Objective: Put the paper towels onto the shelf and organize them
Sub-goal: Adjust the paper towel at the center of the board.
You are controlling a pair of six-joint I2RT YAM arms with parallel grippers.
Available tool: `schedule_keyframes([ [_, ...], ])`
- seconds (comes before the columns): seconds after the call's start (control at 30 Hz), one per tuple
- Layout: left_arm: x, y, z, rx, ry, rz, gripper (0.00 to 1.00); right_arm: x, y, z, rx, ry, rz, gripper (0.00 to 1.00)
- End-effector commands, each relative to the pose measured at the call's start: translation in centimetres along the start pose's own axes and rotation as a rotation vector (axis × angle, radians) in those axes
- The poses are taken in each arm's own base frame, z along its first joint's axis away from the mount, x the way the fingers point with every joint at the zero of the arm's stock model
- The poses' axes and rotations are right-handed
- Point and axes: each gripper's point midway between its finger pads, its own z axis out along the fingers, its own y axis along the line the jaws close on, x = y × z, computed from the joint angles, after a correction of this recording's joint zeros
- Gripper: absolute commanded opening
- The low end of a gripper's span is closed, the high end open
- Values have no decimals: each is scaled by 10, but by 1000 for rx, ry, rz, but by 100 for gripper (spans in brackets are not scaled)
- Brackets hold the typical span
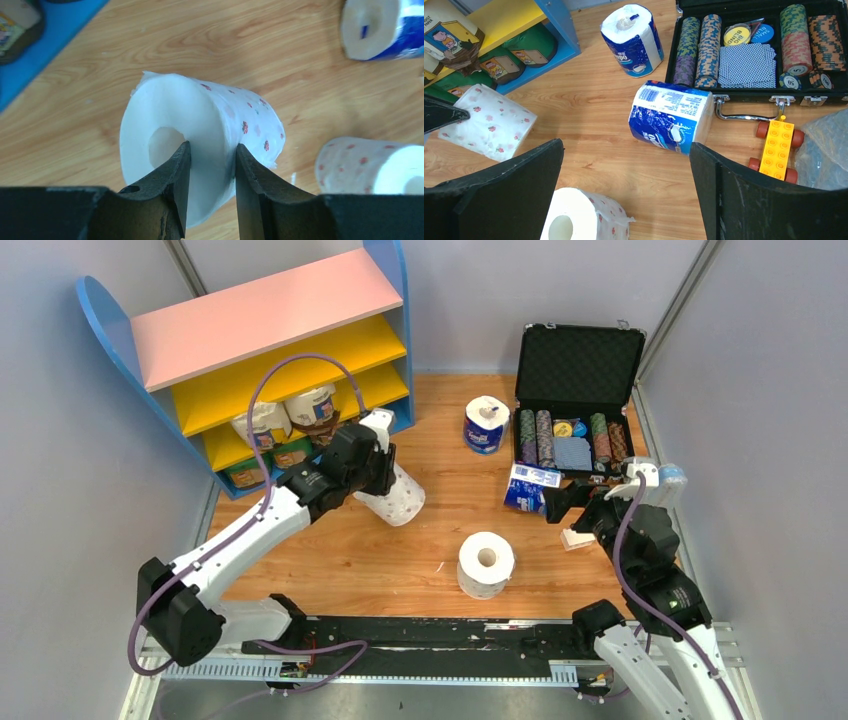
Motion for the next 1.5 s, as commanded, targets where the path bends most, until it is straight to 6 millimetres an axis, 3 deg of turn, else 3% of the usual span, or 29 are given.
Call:
schedule_keyframes([
  [0.0, 8, 40, -11, -271, 76, 203, 29, -7, 2, 2, -1, -22, 9, 100],
  [0.33, 35, 27, 21, -445, 138, 366, 26, -6, 1, 3, 2, -15, 7, 100],
  [0.4, 38, 22, 22, -429, 136, 357, 31, -6, 2, 3, 2, -15, 7, 100],
  [0.53, 38, 12, 20, -382, 123, 331, 50, -6, 1, 3, 3, -15, 7, 100],
  [0.8, 34, 11, 17, -400, 128, 309, 66, -7, 2, 2, 1, -21, 7, 100],
  [1.07, 38, 15, 15, -417, 171, 269, 64, -8, 2, 1, -3, -25, 8, 100],
  [1.47, 59, 11, 22, -258, 231, 110, 59, -9, 2, 0, -5, -29, 7, 100],
])
